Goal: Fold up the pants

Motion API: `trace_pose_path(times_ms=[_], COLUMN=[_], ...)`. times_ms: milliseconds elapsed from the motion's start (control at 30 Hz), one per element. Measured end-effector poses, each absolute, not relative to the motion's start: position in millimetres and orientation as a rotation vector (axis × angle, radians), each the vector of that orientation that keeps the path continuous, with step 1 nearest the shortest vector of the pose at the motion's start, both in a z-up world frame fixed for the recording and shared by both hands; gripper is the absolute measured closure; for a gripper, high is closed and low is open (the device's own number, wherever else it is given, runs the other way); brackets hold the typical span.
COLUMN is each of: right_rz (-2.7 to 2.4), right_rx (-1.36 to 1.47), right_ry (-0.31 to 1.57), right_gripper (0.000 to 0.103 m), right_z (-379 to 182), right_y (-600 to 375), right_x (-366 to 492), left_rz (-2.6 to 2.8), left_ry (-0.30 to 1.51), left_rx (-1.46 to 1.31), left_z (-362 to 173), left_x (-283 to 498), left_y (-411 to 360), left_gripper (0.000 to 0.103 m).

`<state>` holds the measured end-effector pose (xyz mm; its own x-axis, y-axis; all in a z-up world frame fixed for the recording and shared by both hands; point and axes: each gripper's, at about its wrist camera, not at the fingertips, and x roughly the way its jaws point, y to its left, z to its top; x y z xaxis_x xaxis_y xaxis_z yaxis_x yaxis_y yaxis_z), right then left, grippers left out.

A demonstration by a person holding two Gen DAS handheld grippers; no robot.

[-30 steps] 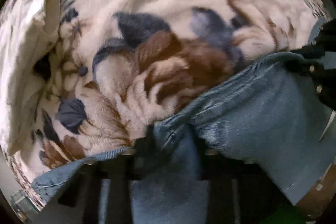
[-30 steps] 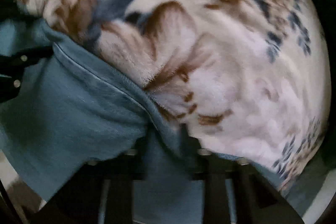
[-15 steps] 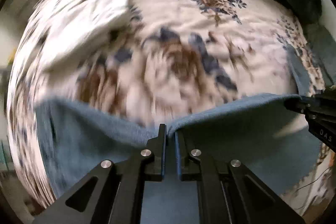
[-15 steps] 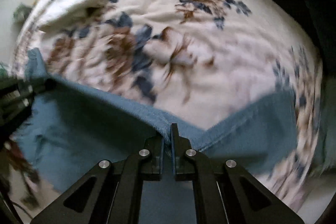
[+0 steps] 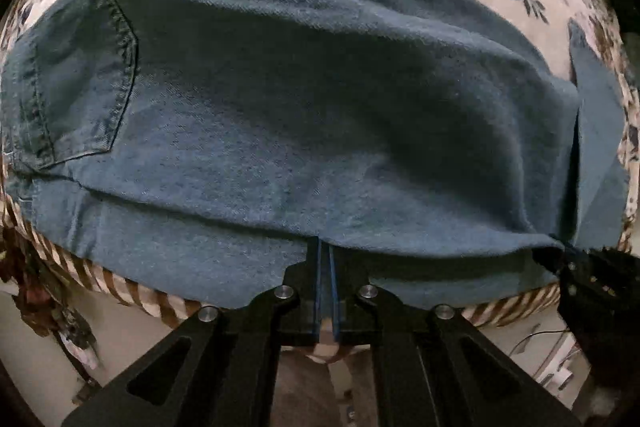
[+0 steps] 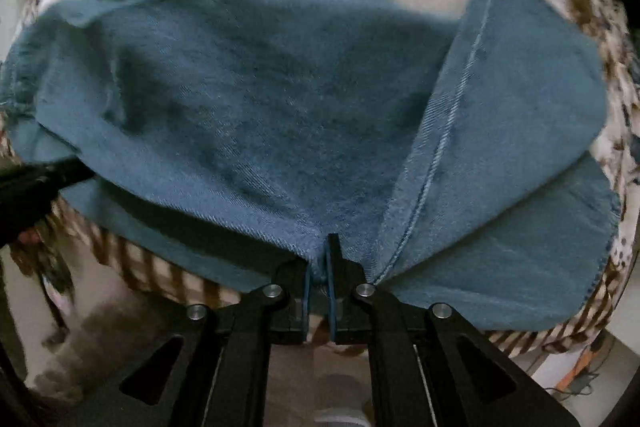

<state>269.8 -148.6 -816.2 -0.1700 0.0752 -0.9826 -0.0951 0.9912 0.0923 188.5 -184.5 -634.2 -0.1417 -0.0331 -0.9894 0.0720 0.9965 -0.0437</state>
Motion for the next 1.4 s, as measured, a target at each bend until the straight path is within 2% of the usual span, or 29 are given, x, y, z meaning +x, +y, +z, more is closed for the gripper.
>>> trace_pose_path(times_ms=[33,67,133,167,200,233,267,300,433,567,600,633,700,733,767,967,1167,1233,1400], right_rz=[0.151,0.152,0.162,0.158,0.155,0.150,0.138,0.105,-0.107,-0.277,-0.300,-0.302,-0.364,-0.389,-0.414,-0.688,-0.817,-0.781,-0.761], right_rx=[-0.004,0.014,0.090,0.139,0.189,0.258,0.293,0.340,0.457,0.384,0.353,0.349,0.352,0.409,0.454,0.784,1.086,1.137,1.152], right_ry=[1.748,1.767,1.812,1.811,1.800,1.783,1.769,1.744,1.668,1.638,1.653,1.674,1.696,1.646,1.617,1.371,1.334,1.346,1.366], right_gripper=[0.095,0.089,0.059,0.026,0.010,0.010,0.010,0.010,0.010,0.011,0.015,0.021,0.071,0.088,0.098,0.098,0.098,0.092,0.060], right_z=[-820,-822,-818,-810,-802,-789,-782,-771,-768,-809,-822,-835,-844,-835,-827,-760,-802,-818,-811], right_y=[-149,-151,-157,-162,-167,-173,-178,-187,-229,-254,-255,-256,-265,-276,-285,-372,-431,-430,-420], right_x=[272,274,280,283,284,286,288,291,318,382,395,403,399,388,378,230,126,116,112], left_rz=[-0.077,-0.060,-0.028,-0.013,0.004,0.026,0.052,0.073,0.115,0.118,0.118,0.110,0.088,0.072,0.062,0.031,-0.014,-0.020,-0.006], left_ry=[1.726,1.746,1.768,1.771,1.767,1.745,1.714,1.677,1.556,1.551,1.548,1.548,1.557,1.555,1.552,1.602,1.635,1.633,1.634], left_rx=[0.023,0.010,-0.037,-0.047,-0.035,-0.009,0.016,0.026,0.057,0.062,0.071,0.082,0.094,0.090,0.093,0.120,0.167,0.181,0.152], left_z=[-632,-630,-620,-614,-606,-597,-589,-581,-576,-592,-594,-594,-589,-585,-583,-590,-610,-612,-599], left_x=[188,186,184,183,184,186,191,198,236,256,259,263,265,263,259,235,225,225,223], left_y=[-181,-177,-165,-159,-155,-151,-149,-147,-160,-178,-181,-187,-198,-200,-202,-217,-228,-229,-222], left_gripper=[0.098,0.098,0.092,0.078,0.053,0.039,0.016,0.010,0.009,0.009,0.009,0.009,0.009,0.009,0.009,0.009,0.009,0.009,0.009])
